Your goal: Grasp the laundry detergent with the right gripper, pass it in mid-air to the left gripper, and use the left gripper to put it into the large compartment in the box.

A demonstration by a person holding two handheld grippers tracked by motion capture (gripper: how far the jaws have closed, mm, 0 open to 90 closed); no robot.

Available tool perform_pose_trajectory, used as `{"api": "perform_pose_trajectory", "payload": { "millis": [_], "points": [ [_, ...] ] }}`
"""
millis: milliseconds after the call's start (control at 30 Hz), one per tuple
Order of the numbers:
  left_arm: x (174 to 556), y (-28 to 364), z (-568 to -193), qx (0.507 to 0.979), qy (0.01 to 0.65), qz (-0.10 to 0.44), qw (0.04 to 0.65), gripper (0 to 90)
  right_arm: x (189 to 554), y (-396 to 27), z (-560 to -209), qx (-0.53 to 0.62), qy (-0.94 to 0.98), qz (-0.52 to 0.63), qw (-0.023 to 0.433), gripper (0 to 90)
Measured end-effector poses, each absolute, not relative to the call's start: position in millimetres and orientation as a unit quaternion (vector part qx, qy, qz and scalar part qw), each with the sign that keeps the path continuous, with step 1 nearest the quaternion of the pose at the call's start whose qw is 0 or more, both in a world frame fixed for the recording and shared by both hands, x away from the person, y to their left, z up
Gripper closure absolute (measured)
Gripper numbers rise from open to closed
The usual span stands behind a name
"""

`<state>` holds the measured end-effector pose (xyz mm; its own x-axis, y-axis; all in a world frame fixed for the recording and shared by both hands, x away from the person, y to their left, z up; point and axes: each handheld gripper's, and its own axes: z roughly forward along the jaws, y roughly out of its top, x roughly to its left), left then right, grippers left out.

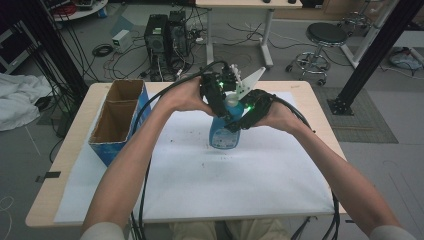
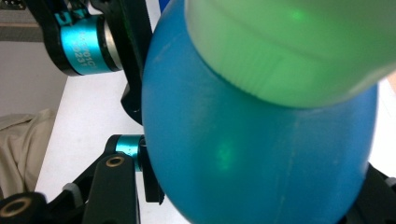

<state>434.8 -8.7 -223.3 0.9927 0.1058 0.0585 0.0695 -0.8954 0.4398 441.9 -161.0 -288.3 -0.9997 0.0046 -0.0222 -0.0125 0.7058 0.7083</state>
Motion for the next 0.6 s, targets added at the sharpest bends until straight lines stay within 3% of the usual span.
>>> {"api": "perform_pose_trajectory", "payload": {
  "millis": [600],
  "points": [
    [434.0, -5.5, -223.9, 0.975, 0.043, 0.035, 0.215, 38.0, 443.3, -166.0, -288.8, 0.014, 0.928, 0.371, 0.013, 30.1]
  ]
}}
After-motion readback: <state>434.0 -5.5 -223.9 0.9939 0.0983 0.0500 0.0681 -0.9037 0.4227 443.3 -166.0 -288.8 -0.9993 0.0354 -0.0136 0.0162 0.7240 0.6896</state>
